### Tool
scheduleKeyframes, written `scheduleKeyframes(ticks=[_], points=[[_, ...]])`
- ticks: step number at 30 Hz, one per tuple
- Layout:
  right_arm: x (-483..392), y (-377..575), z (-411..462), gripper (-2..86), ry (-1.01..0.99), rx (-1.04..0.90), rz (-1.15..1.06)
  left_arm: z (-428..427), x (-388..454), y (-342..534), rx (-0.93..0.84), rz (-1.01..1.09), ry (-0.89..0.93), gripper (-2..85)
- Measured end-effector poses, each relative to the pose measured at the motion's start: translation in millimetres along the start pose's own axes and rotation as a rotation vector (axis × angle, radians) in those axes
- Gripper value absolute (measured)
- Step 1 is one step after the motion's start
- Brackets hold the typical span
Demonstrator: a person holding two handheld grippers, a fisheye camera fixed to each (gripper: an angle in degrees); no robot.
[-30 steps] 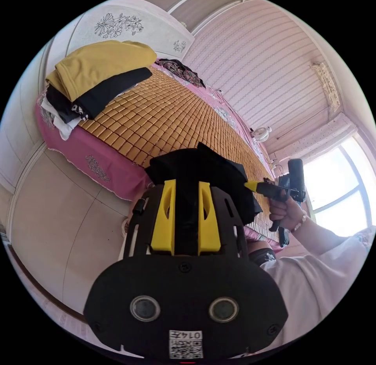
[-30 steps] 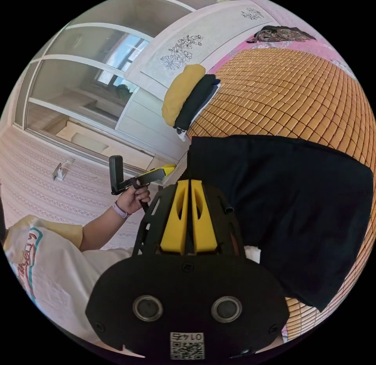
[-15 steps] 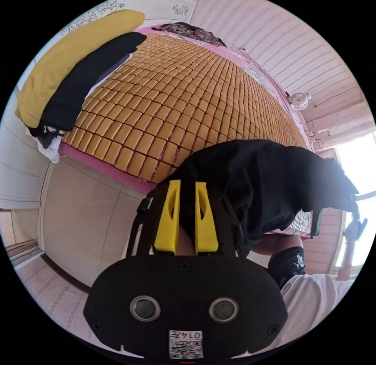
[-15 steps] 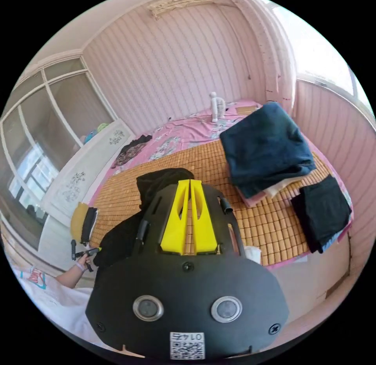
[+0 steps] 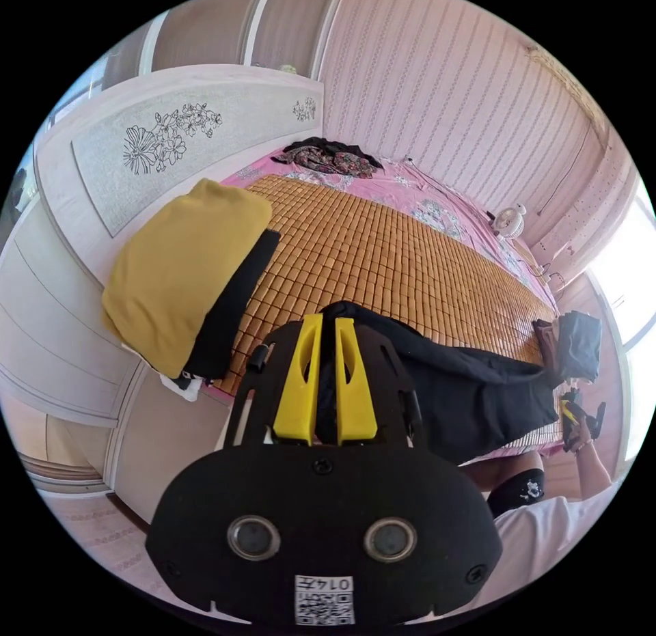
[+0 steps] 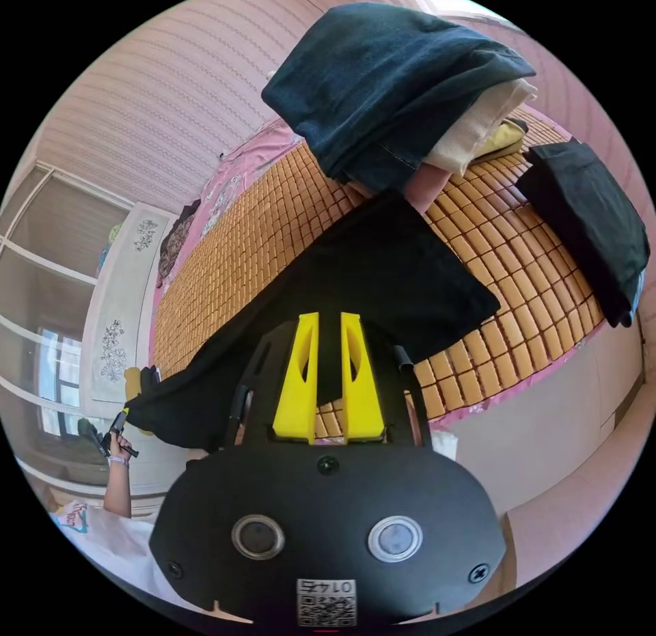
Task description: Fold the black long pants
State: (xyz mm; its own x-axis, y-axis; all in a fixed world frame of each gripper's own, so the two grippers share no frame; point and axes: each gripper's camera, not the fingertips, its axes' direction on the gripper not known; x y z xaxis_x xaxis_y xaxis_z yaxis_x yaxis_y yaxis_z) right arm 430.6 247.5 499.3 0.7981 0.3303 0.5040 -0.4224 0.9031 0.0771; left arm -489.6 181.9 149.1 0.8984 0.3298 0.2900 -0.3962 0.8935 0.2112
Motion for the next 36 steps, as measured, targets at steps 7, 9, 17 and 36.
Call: scheduleKeyframes(ticks=[7, 9, 17, 36], points=[[-9, -51, 19, 8.8, -0.031, -0.027, 0.109, -2, 22, -37, -0.023, 0.005, -0.035, 3.1], [-11, -63, 28, 9.0, 0.000, -0.044, 0.138, 4, 31, -45, -0.048, 0.014, -0.055, 3.3], [-20, -79, 27, -0.2, 0.168, -0.046, 0.146, 15, 55, -67, -0.105, 0.022, -0.096, 3.1], [-59, -30, -52, 6.6, 0.325, -0.059, 0.068, -58, 88, -81, -0.026, 0.026, -0.064, 3.2]])
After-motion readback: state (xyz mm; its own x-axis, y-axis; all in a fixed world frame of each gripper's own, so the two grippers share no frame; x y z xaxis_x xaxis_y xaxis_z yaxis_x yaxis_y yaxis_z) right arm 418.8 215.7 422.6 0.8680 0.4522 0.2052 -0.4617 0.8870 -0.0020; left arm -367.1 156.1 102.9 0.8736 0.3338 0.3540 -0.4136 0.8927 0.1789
